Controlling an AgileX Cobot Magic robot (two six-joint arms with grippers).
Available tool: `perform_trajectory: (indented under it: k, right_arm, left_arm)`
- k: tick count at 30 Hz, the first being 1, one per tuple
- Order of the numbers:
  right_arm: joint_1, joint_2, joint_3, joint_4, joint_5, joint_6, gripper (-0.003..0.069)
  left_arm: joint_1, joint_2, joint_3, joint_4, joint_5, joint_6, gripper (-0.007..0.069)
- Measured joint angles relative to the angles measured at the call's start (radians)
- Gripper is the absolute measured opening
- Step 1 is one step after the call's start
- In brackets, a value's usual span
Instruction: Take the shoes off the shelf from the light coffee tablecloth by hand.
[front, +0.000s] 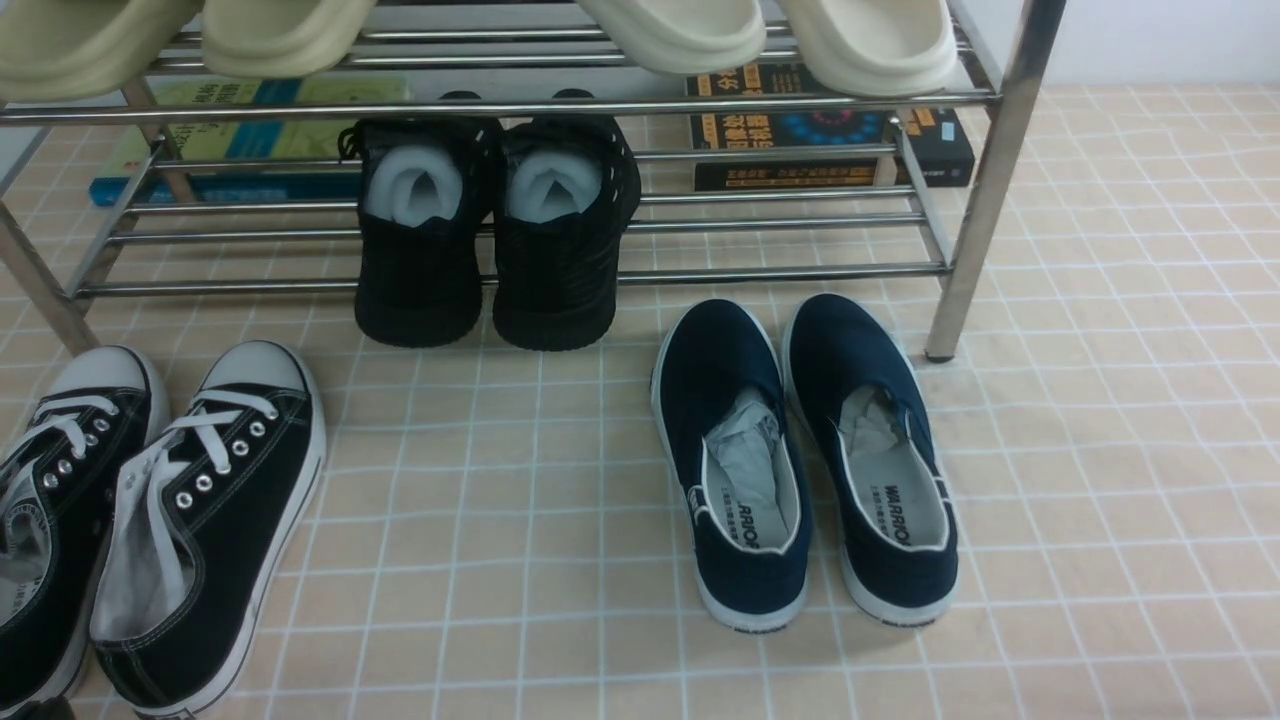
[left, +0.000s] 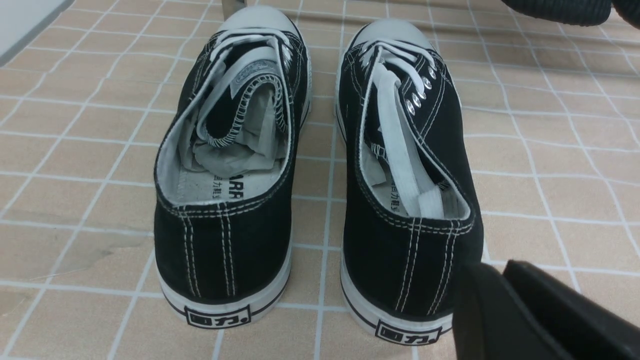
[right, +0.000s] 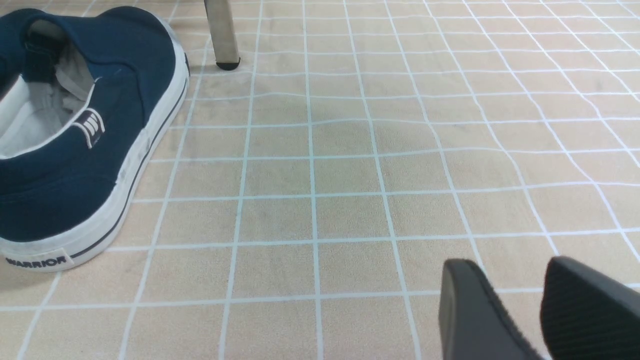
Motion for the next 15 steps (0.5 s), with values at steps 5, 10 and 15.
perform_trajectory:
  k: [5,10,15]
  right_arm:
    - [0.0,0.0,0.0,0.0,0.0,0.0,0.0237]
    - [0.0,0.0,0.0,0.0,0.0,0.0,0.0237]
    - [0.0,0.0,0.0,0.0,0.0,0.0,0.0237]
  left_arm:
    - [0.0,0.0,0.0,0.0,0.001,0.0,0.0086]
    - [0.0,0.0,0.0,0.0,0.001,0.0,0.009]
    - [0.0,0.0,0.0,0.0,0.001,0.0,0.0097]
